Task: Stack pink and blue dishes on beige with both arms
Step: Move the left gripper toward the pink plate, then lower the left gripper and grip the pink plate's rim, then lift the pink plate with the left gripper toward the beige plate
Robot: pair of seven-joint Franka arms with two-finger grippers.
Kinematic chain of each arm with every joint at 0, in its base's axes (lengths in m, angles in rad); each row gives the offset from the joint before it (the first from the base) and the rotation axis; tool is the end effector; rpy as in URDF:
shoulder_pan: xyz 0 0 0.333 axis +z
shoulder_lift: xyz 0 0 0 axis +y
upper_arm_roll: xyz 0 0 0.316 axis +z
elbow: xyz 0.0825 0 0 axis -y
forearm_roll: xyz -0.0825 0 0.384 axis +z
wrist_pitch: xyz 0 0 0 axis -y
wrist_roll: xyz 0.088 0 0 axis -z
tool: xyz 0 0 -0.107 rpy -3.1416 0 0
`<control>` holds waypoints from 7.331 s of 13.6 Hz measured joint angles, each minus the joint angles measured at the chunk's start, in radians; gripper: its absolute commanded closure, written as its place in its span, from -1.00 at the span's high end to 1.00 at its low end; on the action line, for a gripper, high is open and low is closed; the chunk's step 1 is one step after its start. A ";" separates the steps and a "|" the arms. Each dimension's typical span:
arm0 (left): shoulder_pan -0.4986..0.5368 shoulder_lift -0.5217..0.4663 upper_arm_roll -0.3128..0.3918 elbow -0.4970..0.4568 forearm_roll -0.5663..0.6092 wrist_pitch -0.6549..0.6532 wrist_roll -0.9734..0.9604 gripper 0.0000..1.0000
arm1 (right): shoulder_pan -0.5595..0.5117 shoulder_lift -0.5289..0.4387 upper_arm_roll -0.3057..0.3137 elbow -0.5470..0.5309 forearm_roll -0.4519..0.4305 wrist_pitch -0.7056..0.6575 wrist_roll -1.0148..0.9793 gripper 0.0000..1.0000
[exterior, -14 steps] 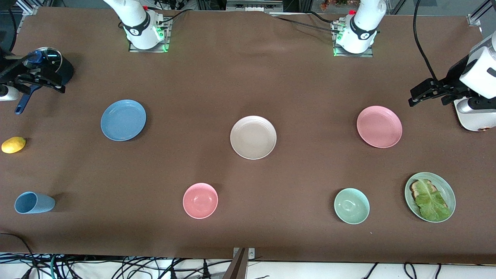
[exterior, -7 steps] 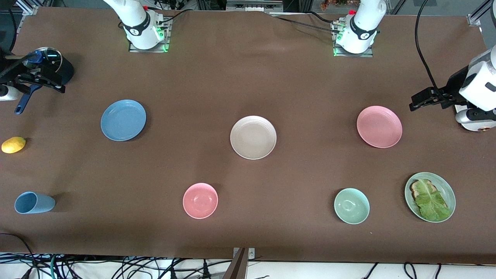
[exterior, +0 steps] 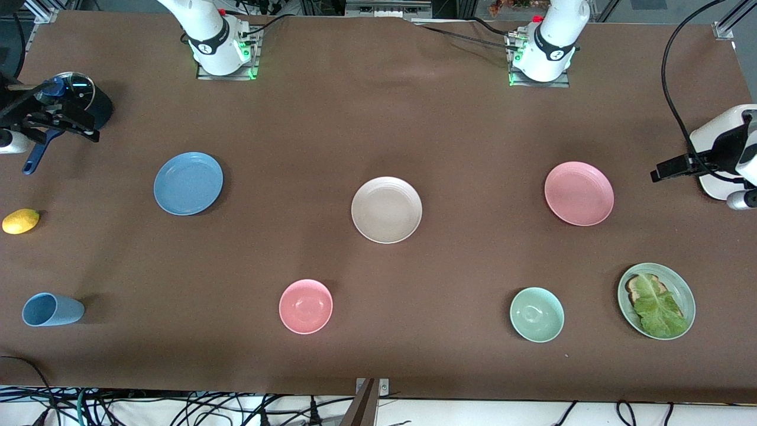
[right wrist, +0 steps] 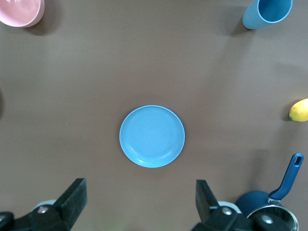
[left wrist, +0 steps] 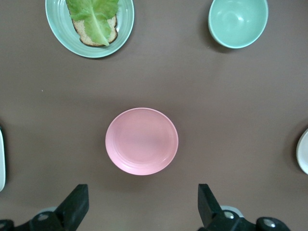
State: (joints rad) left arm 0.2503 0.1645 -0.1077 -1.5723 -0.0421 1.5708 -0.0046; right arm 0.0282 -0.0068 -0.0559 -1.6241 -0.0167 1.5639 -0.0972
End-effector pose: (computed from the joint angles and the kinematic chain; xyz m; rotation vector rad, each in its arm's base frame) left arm 0.5884 0.0843 0.5298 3.0522 0.2304 -0.2463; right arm 0.5497 -0.0171 0.6026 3.1256 0.1092 -0.0850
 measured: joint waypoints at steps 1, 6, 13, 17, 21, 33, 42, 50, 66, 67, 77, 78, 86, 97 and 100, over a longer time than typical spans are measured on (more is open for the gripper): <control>0.030 0.014 0.000 -0.001 -0.005 0.003 0.048 1.00 | 0.000 0.000 0.000 0.000 0.000 0.000 0.000 1.00; 0.084 0.028 0.006 -0.082 -0.031 0.097 0.152 1.00 | 0.000 0.000 0.000 0.000 0.000 0.000 0.000 1.00; -0.040 -0.106 0.179 -0.398 -0.036 0.352 0.232 1.00 | 0.000 0.000 0.000 0.000 0.000 0.000 0.000 1.00; -0.045 -0.109 0.216 -0.510 -0.076 0.481 0.297 1.00 | 0.000 0.000 0.000 0.000 0.000 0.000 0.000 1.00; -0.041 -0.102 0.227 -0.628 -0.158 0.628 0.389 1.00 | 0.000 0.000 0.000 0.000 0.000 -0.006 0.000 1.00; -0.001 0.047 0.244 -0.741 -0.426 0.849 0.713 1.00 | 0.000 -0.001 0.000 0.001 0.000 -0.029 0.000 1.00; 0.001 0.133 0.244 -0.742 -0.530 0.913 0.832 1.00 | 0.000 -0.001 -0.001 0.001 0.000 -0.034 0.000 1.00; -0.014 0.179 0.239 -0.765 -0.638 0.970 0.934 1.00 | 0.000 -0.001 -0.009 0.001 0.000 -0.034 0.000 1.00; 0.003 0.143 0.244 -0.803 -0.641 0.984 0.993 -0.65 | 0.000 -0.001 -0.009 0.001 0.000 -0.034 0.000 1.00; 0.003 0.143 0.244 -0.804 -0.641 0.983 0.993 -0.67 | 0.000 -0.001 -0.009 0.001 0.000 -0.034 0.000 1.00; 0.004 0.146 0.244 -0.814 -0.686 0.983 1.009 -1.00 | 0.000 -0.001 -0.009 0.001 0.000 -0.034 0.000 1.00; 0.004 0.146 0.244 -0.814 -0.686 0.983 1.009 -1.00 | 0.000 -0.001 -0.009 0.001 0.000 -0.034 0.000 1.00; 0.001 0.110 0.238 -0.803 -0.686 0.976 1.012 -1.00 | 0.000 -0.001 -0.009 0.001 0.000 -0.035 0.000 1.00; -0.004 -0.020 0.032 -0.803 -0.474 0.952 0.599 -1.00 | 0.000 -0.001 -0.009 0.001 0.000 -0.035 0.000 1.00; -0.004 -0.028 -0.029 -0.803 -0.399 0.950 0.494 -1.00 | 0.000 -0.001 -0.009 0.001 0.000 -0.035 0.000 1.00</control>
State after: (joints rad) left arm 0.2463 0.1368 -0.1366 -2.3754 -0.4409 2.5212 0.4894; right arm 0.0285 -0.0080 -0.0647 -1.6230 -0.0165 1.5291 -0.0975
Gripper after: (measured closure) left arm 0.952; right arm 0.000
